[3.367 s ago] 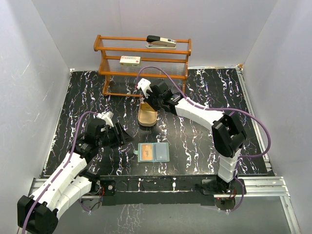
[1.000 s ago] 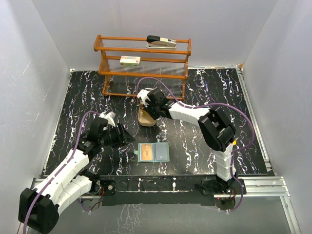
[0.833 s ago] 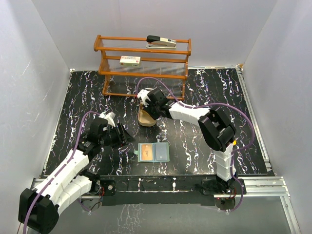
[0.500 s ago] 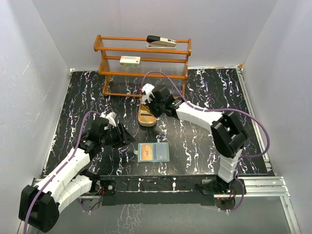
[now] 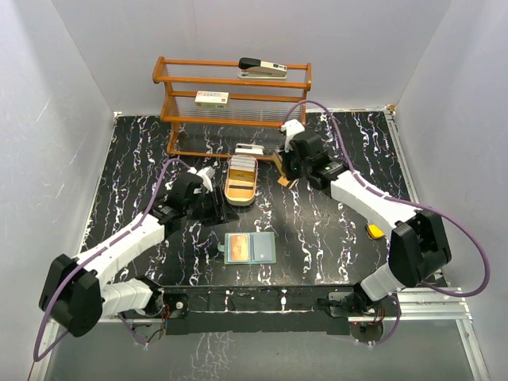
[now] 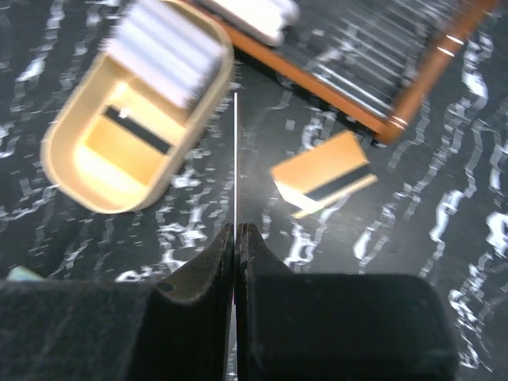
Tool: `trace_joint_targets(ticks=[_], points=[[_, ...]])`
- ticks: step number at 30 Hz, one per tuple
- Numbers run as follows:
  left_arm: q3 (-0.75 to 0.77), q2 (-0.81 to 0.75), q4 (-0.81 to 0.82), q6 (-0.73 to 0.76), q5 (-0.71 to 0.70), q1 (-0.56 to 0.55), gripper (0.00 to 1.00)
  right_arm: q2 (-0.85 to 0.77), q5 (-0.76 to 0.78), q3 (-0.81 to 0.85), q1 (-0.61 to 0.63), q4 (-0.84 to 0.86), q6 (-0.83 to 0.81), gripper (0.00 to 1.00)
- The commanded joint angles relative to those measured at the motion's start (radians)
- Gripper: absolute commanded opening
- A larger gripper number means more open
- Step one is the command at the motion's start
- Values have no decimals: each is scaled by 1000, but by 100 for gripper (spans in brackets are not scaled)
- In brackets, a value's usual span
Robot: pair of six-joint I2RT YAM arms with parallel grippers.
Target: Put the credit cards into the card holder
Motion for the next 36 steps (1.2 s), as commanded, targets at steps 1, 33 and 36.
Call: trace_joint_targets(ticks=[1, 33, 36], points=[[86, 63, 7, 35, -49, -34, 44, -26, 73, -44, -100, -13, -12, 0], [12, -202, -133, 52, -142, -38, 49, 110, -25, -173, -217, 294, -934, 0], [11, -201, -131, 53, -142, -38, 50, 141, -45, -159, -217, 305, -957, 0]])
